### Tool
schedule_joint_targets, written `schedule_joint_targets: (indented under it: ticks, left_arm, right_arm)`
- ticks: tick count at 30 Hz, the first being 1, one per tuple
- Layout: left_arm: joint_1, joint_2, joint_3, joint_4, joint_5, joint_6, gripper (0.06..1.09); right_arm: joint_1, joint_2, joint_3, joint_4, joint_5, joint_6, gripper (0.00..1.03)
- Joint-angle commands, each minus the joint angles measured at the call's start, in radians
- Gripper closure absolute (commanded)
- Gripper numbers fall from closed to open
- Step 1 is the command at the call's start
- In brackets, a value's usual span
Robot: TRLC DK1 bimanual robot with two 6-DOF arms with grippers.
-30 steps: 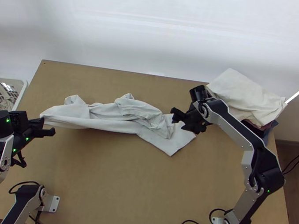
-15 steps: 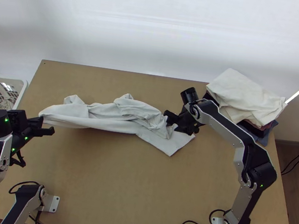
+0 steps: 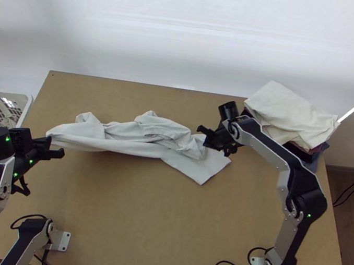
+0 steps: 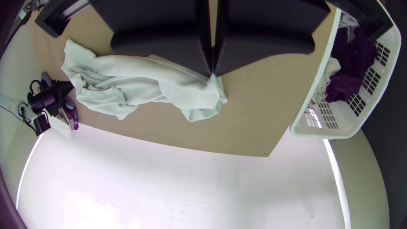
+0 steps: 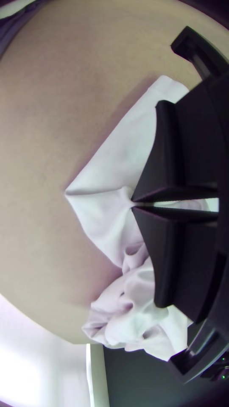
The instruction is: Fold the t-shirt
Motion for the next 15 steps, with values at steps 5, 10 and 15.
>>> schedule_joint_targets:
  ticks: [5, 10, 15]
  left_arm:
    - [0.017, 0.066, 0.248, -0.018, -0.011, -0.027, 1.05]
    - [0.018, 0.121, 0.417, -0.034, -0.013, -0.050, 1.05]
    - [0.024, 0.163, 0.515, -0.039, -0.016, -0.053, 1.05]
  right_arm:
    - [-0.009, -0.338, 0.012, 0.140, 0.029, -0.007, 1.00]
    - [-0.006, -0.464, 0.041, 0.228, 0.095, -0.053, 1.00]
    - [-0.018, -0.521, 0.110, 0.228, 0.152, -0.083, 1.00]
